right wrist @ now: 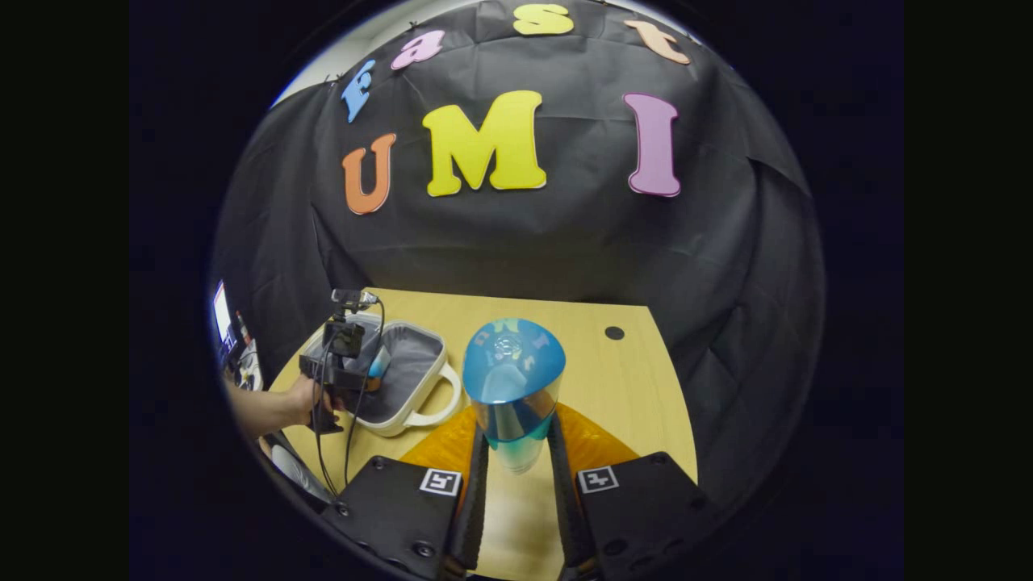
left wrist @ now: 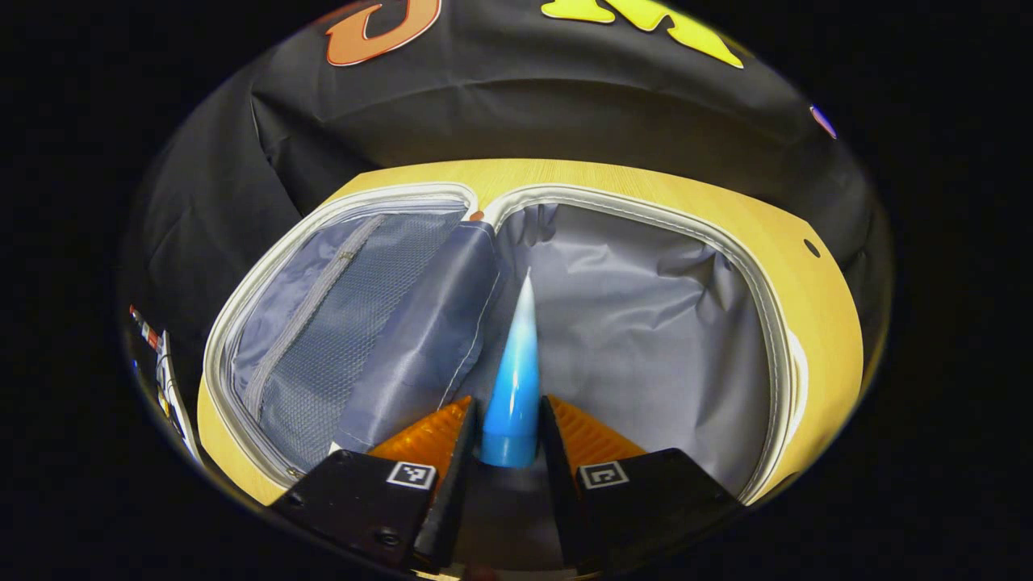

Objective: First open the suitcase, pack the skin care products into it, and then close the suitcase.

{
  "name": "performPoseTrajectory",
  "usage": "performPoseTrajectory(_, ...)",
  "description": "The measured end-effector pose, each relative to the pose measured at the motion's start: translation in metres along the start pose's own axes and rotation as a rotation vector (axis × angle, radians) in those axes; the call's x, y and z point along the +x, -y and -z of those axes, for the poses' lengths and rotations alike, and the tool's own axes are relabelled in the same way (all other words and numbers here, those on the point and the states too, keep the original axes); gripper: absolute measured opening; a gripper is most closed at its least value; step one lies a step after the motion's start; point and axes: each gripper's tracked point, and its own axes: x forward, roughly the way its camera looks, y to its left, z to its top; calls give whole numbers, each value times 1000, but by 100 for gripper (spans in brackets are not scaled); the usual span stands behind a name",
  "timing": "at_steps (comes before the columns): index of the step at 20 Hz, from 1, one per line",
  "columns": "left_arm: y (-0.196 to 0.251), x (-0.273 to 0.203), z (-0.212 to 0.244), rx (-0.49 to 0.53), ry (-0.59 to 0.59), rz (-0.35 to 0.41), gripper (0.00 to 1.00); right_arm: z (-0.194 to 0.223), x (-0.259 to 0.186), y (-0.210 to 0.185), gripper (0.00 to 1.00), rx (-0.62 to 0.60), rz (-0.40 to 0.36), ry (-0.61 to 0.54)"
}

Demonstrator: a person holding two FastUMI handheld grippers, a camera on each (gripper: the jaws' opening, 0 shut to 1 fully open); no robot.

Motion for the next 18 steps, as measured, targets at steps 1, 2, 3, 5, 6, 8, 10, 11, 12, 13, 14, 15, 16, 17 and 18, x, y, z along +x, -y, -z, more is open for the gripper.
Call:
performPoseTrajectory(1,3,-3,-1,-15,12,13,59,-1,2,-5,36,-6,-12,0)
performPoseTrajectory(2,4,-7,-2,-21,16,22,65,-2,4,-13,34,-14,-30,0)
performPoseTrajectory(3,6,-10,-3,-30,29,32,72,-2,9,-22,34,-25,-52,-3)
performPoseTrajectory(5,11,-26,-13,-60,83,64,74,-4,20,-41,36,-45,-99,-12)
performPoseTrajectory(6,10,-43,-22,-71,128,79,74,-7,27,-53,36,-52,-129,-20)
performPoseTrajectory(8,-7,-82,-35,-68,231,46,74,-17,49,-91,36,-66,-205,-31)
performPoseTrajectory(10,-38,-145,-39,-60,332,-2,97,-26,82,-147,35,-81,-312,-38)
performPoseTrajectory(11,-46,-163,-37,-64,349,-8,97,-25,95,-171,35,-80,-350,-56)
performPoseTrajectory(12,-55,-186,-33,-86,368,-13,96,-19,112,-199,35,-69,-397,-86)
performPoseTrajectory(13,-66,-205,-27,-110,390,-23,96,-10,130,-225,36,-65,-433,-128)
performPoseTrajectory(14,-74,-217,-21,-123,401,-29,96,-1,143,-240,36,-68,-450,-153)
performPoseTrajectory(15,-79,-226,-14,-139,406,-29,96,12,157,-252,36,-70,-463,-190)
performPoseTrajectory(16,-83,-235,-7,-156,411,-23,96,29,174,-262,36,-70,-472,-243)
performPoseTrajectory(17,-87,-243,3,-174,406,-23,97,52,192,-266,36,-28,-454,-323)
performPoseTrajectory(18,-92,-250,10,-182,404,-25,97,63,199,-269,36,21,-439,-368)
